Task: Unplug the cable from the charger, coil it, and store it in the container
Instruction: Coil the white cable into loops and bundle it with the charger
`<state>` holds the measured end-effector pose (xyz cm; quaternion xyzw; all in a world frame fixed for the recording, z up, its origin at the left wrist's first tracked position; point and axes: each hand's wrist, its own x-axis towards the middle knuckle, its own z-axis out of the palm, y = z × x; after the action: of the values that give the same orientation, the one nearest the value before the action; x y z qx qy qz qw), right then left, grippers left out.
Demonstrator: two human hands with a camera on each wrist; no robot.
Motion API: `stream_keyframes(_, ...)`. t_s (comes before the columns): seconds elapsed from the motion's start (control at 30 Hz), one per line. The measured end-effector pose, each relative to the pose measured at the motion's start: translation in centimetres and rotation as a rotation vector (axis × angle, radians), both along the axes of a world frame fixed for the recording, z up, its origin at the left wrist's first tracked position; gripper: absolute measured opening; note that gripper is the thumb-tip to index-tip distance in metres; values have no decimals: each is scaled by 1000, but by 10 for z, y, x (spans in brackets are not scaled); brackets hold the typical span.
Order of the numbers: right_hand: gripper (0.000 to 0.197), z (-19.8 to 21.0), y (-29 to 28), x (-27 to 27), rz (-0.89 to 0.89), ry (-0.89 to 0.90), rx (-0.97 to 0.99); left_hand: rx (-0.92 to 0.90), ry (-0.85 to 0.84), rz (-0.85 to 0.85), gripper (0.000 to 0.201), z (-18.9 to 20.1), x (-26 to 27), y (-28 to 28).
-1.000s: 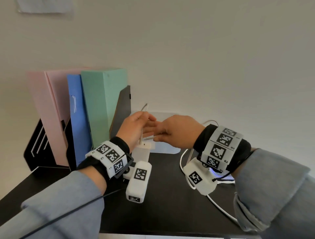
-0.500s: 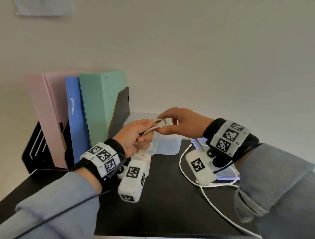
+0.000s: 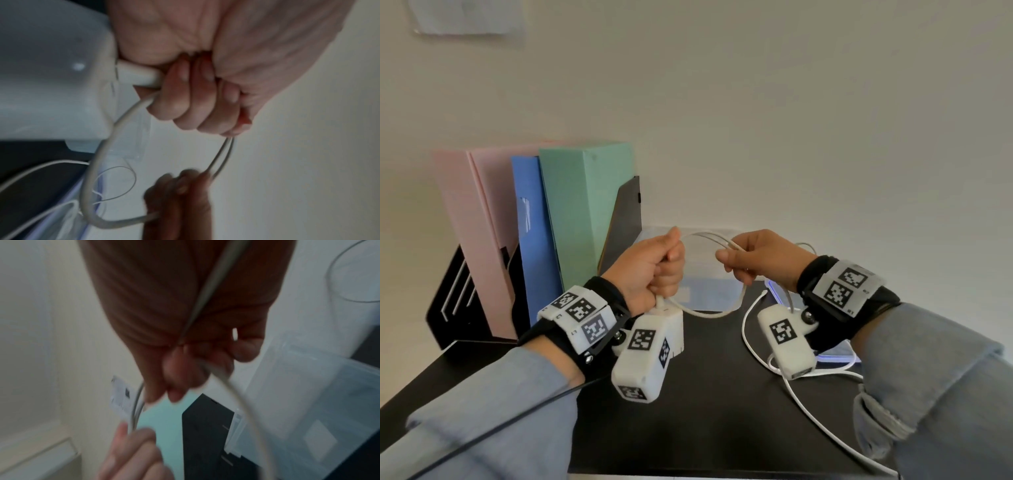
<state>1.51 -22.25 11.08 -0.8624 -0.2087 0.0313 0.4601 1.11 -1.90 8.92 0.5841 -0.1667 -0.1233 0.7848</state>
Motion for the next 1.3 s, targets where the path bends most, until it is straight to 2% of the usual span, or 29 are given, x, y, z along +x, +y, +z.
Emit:
stream_keyframes(0.1,12,-8,-20,4,37,132,67,-148,73,43,48,4,5,11)
stream_keyframes(0.17,13,-17,-33,8,-23,199,129,-215,93,68,50,6,9,21)
stream_keyframes(0.3,20,-30,-57,17,-172,166,247,-231,95,101,56,9,13,33)
stream_keyframes(0.43,16,-40,-65,23,-268,138,289,-290,100,121,56,15,10,40)
stream_keyframes(0.53,13,-50,-68,25,-261,111,134,-353,79,118,54,22,9,50)
stream_keyframes(0.67,26,-56,-66,29,-354,7,-136,-412,53,151,49,26,10,60)
stream_keyframes(0.8,26,-50,-50,28,-472,-202,-321,-373,50,261,55,23,12,52)
stream_keyframes(0.9,28,-40,-33,22,-468,-322,-472,-347,54,296,49,21,12,44)
stream_keyframes(1.1,32,-27,-8,3,-304,-512,-779,-188,-37,346,42,15,11,30)
stream_keyframes(1.3,29,-10,12,-11,-64,-674,-859,8,-163,362,41,9,9,13)
